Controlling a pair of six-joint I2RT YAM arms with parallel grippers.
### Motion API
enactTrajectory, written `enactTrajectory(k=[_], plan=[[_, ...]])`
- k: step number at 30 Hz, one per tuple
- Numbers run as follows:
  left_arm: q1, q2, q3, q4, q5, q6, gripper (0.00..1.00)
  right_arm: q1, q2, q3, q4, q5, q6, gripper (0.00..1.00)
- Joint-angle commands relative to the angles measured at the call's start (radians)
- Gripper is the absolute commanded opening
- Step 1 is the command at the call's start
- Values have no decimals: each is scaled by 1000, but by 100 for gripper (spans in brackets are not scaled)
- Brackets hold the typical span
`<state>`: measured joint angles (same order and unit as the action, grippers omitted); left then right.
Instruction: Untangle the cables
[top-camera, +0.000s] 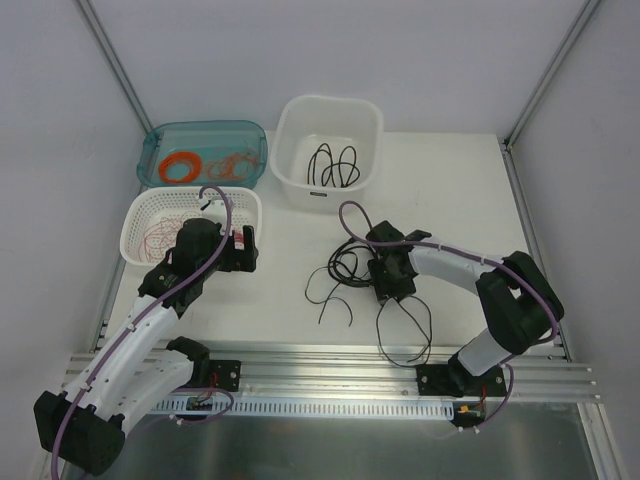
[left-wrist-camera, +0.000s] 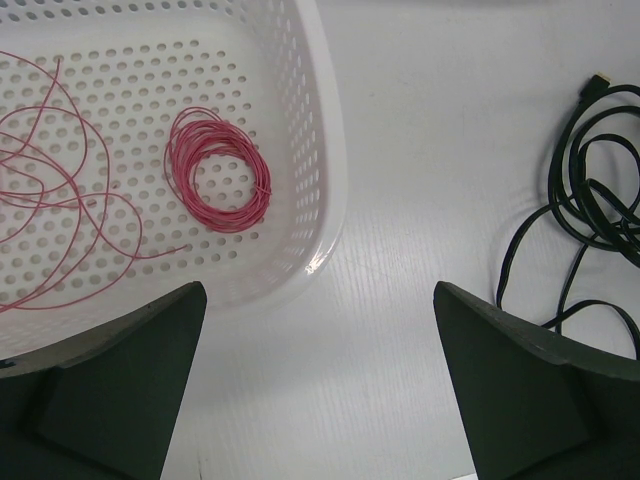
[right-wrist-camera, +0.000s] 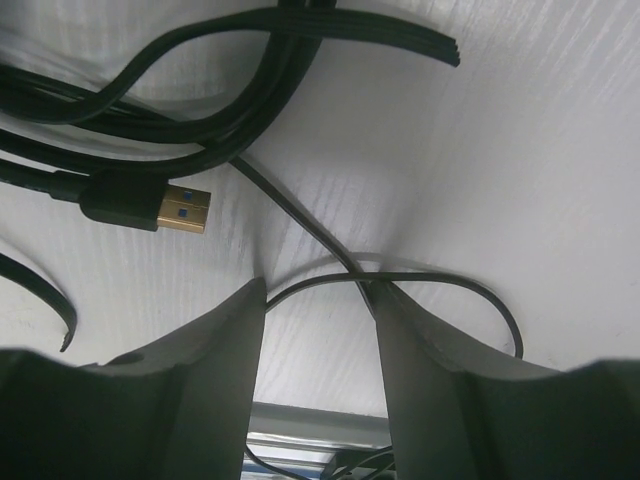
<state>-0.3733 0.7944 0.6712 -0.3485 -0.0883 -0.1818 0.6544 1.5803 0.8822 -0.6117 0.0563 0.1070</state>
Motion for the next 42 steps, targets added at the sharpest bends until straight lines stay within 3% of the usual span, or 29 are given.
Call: enactTrajectory(k=[1,11,16,17,23,33,42], plan=[[-4,-1,-2,22,-5,22,99,7,26,11,-39,68,14,50],[-6,6,-2,22,-4,22,99,5,46,-11,-48,96,34,47],[-4,5,-2,22,-10,24,99,7,56,-6,-48,94,36,15],[-4,5,-2,22,-8,24,99,7,56,-6,-48,96,36,2],[-6,5,-4,23,-5,25,99,7,-3,-5,-71,145,39,1],[-4,3,-2,22,-5,25,99,-81,-307,173,-230,303,34,1],[-4,3,-1,22,-4,27,99,-99,-509,447,-209,213,-84,1]])
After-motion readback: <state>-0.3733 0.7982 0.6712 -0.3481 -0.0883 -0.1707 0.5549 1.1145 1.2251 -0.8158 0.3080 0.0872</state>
